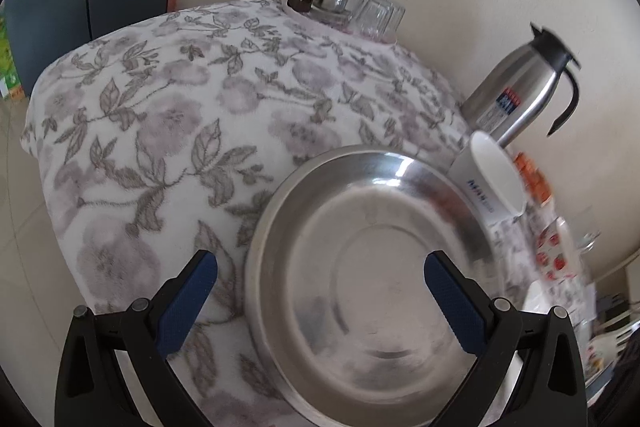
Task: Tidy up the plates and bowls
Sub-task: 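Move the left tool to the steel tray rim and close it while the right tool grips the rim too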
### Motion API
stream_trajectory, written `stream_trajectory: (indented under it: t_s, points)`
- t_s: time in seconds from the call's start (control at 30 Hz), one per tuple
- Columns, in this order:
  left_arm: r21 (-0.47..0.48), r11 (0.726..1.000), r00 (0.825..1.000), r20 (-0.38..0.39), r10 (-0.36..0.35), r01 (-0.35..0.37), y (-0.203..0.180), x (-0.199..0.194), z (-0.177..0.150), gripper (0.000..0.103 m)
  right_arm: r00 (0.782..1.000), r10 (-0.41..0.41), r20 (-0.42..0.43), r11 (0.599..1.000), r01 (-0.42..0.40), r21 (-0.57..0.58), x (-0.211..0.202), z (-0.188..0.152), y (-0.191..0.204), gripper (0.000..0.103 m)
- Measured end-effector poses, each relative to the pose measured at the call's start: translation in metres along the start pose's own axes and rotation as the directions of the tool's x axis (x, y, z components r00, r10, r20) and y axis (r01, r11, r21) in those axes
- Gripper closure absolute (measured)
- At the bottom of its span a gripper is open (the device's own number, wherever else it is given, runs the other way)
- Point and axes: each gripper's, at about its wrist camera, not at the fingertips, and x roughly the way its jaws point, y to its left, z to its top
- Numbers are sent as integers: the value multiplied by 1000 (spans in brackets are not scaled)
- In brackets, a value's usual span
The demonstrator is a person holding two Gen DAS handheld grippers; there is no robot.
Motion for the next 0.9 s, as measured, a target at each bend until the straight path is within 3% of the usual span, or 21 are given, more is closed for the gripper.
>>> stream_trajectory:
  t_s: [0.13, 0.4, 0.67, 0.9]
  points:
    - [5, 1000, 999, -37, -4, 5, 4, 10, 1, 0, 1000, 10, -10, 1000, -10, -10, 10, 4, 4, 1]
    - [-16, 1000, 997, -70, 16, -17, 14, 24, 7, 0, 999, 40, -30, 999, -41, -31, 28, 9, 7, 17]
    - [-34, 999, 994, -112, 5, -9, 19, 37, 7, 2, 992, 106, -69, 994, -103, 39, 42, 10, -2, 50]
    - [-51, 999, 994, -108, -5, 0, 23, 38, 11, 30, 990, 112, -82, 992, -107, 70, 46, 10, -7, 75]
